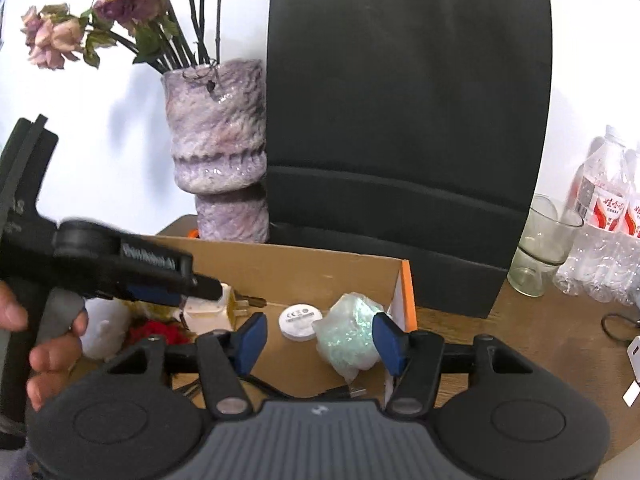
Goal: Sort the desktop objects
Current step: 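Carry the red rose into the box and open the left gripper, then withdraw both grippers from the box back over the table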
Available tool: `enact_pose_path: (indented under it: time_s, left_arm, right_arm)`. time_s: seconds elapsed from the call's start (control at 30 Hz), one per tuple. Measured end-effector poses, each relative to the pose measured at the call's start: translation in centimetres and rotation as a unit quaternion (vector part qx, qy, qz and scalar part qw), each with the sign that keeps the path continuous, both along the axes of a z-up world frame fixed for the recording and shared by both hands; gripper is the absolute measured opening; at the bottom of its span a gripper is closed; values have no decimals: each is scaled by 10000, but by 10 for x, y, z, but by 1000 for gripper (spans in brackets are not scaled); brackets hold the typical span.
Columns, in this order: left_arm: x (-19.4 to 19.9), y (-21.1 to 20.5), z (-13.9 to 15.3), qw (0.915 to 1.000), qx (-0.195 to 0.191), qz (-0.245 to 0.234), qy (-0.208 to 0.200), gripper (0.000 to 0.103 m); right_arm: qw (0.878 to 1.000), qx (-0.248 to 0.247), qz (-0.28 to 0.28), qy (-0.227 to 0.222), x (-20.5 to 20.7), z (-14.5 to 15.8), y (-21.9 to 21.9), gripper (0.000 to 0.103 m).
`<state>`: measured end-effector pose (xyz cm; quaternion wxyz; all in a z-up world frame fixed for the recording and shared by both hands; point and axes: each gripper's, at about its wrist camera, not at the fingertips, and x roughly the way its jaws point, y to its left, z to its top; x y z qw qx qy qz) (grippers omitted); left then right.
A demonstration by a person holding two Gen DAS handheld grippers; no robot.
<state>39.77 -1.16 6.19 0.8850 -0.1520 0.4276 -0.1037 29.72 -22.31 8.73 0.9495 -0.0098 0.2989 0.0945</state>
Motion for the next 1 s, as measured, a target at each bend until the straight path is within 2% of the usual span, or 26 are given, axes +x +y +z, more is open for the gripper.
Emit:
enact_pose_path:
  time_s: [0.03,0.1,0.17,0.2,0.27,0.4,0.47,0.67,0.77,0.87,1.0]
  left_arm:
    - [-7,0,8,9998,199,-19,-44,65]
    - [-25,-1,23,9971,719,-11,-259,84]
    - [-40,1,34,9944,951,-66,-450,97]
    - [-46,3,39,9942,961,-118,-463,99]
    - [-57,7,46,9938,1031,-133,-392,101]
    - [-84,17,62,9902,1346,207,-320,103]
    - [-104,19,64,9890,1435,170,-314,103]
    - [-184,22,70,9844,1596,-9,-735,103]
    - [-230,24,69,9830,1511,15,-1047,103]
    - [-271,25,58,9797,1494,83,-1333,103]
    - [-315,22,37,9760,1616,165,-1453,103]
  right_arm:
    - [10000,20,5,4,-1,1,0,57]
    - [9999,21,101,33,-7,7,-1,60]
    - [9999,6,151,54,-11,14,-2,70]
    - [9999,30,128,72,-13,17,-3,74]
    - [9996,91,61,274,-11,22,-4,86]
    - [9966,150,-3,806,-17,27,-2,93]
    - [9955,168,-26,936,-28,31,-1,100]
    - [9954,304,-64,911,-78,39,2,103]
    - [9950,243,-38,963,-104,31,7,103]
    - [9965,97,-70,833,-136,18,11,103]
    - [9987,186,-120,466,-188,2,10,103]
